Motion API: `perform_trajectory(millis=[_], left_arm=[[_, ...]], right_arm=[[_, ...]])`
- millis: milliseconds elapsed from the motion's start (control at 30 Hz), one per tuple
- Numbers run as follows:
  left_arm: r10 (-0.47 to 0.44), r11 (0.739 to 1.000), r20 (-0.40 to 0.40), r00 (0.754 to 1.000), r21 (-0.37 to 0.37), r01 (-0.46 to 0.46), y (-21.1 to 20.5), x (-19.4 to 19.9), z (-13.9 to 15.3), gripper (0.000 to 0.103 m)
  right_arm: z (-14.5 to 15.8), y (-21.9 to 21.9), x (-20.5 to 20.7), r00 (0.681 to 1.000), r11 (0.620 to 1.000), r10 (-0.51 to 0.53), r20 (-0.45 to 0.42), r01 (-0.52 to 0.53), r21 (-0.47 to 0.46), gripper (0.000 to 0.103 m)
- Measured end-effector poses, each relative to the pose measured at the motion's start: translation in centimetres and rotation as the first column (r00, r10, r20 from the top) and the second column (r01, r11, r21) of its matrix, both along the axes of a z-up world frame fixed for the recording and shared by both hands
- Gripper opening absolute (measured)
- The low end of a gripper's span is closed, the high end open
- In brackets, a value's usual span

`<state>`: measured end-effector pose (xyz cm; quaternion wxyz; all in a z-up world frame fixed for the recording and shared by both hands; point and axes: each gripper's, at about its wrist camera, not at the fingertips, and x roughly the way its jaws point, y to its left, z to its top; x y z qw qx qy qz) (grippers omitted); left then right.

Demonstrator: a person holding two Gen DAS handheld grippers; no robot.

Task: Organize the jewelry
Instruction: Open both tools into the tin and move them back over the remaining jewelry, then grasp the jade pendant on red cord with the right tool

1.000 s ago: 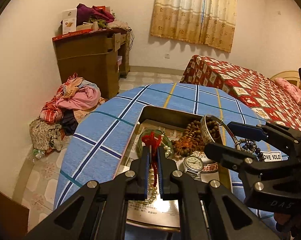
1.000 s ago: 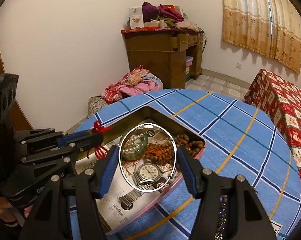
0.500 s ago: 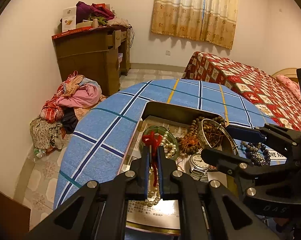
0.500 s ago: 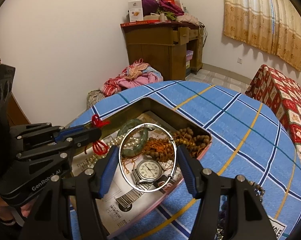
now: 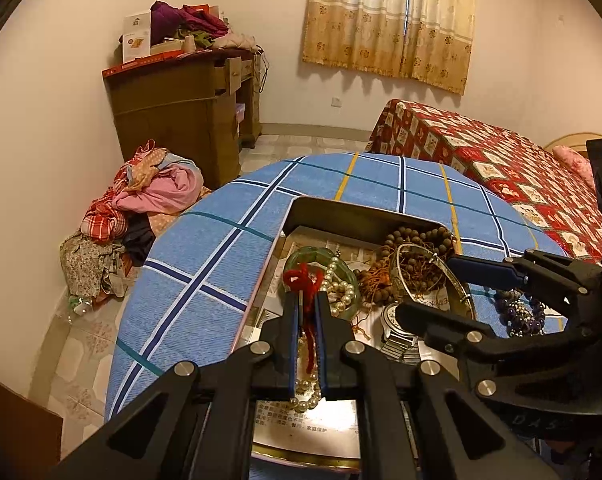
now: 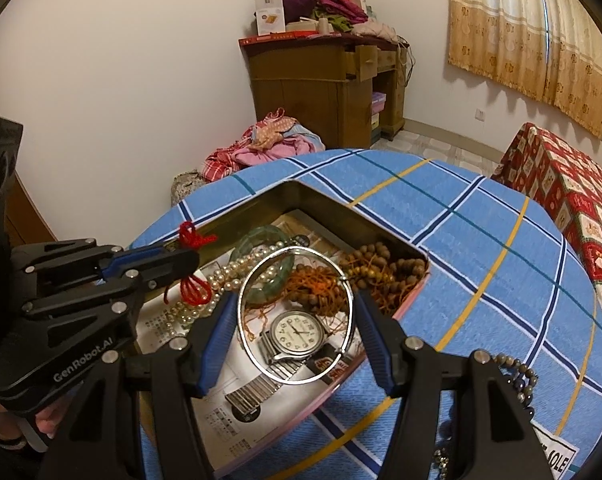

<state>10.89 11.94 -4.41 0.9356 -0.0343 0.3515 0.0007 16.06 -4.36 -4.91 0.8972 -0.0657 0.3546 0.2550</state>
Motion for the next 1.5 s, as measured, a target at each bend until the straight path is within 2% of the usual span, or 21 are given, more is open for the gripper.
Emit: perform_trajectory(millis=[167, 267, 333, 400, 433, 667, 800, 967, 1167, 1400, 1500], left_arm=[[0.001, 1.0, 0.004, 1.0, 0.028, -0.001, -0.6, -0.2, 0.2, 0.009], [0.025, 0.998, 0.008, 1.0, 0.055, -0.025, -0.7, -0.5, 0.5, 0.025], [0.051, 0.997, 0.023, 0.998, 0.051, -0.052, -0.4, -1.0, 0.9, 0.049], [0.079, 0.996, 0.039, 0.996, 0.043, -0.081, 0.2, -1.6, 1.1, 0.064], [0.076, 0.997, 0.047, 0.996, 0.031, -0.077, 0.3, -1.9, 1.1, 0.067], [0.074, 0.997, 0.045, 0.996, 0.013, -0.074, -1.0, -3.0, 0.9, 0.067], [0.046, 0.998, 0.076, 0.996, 0.034, -0.049, -3.0, -4.0, 1.2, 0.067], [0.003, 0.999, 0.101, 0.995, 0.049, -0.008, -5.3, -4.9, 1.2, 0.067], [-0.056, 0.996, 0.079, 0.995, 0.069, 0.051, -8.0, -5.1, 0.6, 0.067], [-0.077, 0.994, 0.07, 0.995, 0.081, 0.071, -9.4, -5.8, 0.5, 0.067], [-0.087, 0.993, 0.068, 0.994, 0.089, 0.08, -10.1, -5.8, 0.5, 0.067]], right_arm=[[-0.4, 0.1, 0.0, 1.0, 1.0, 0.011, -0.021, -0.011, 0.0, 0.063], [-0.2, -0.3, -0.2, 1.0, 1.0, -0.004, -0.02, 0.005, 0.011, 0.068], [0.1, -1.0, -0.2, 1.0, 0.999, -0.019, -0.02, 0.02, 0.028, 0.073], [0.5, -1.6, -0.4, 0.999, 0.999, -0.03, -0.018, 0.031, 0.04, 0.075], [0.6, -1.8, -0.4, 0.999, 0.998, -0.035, -0.019, 0.036, 0.044, 0.076], [1.4, -3.8, -2.7, 0.999, 0.998, -0.05, -0.016, 0.051, 0.04, 0.076], [1.4, -6.5, -4.5, 0.996, 0.995, -0.09, -0.02, 0.091, 0.035, 0.077], [0.5, -11.4, -7.0, 0.976, 0.977, -0.213, -0.04, 0.214, 0.022, 0.078], [-1.2, -15.8, -9.1, 0.937, 0.94, -0.341, -0.075, 0.341, -0.003, 0.078], [-2.4, -15.6, -10.0, 0.937, 0.942, -0.333, -0.111, 0.334, -0.004, 0.075], [-3.1, -15.2, -10.2, 0.945, 0.952, -0.303, -0.12, 0.305, -0.007, 0.065]])
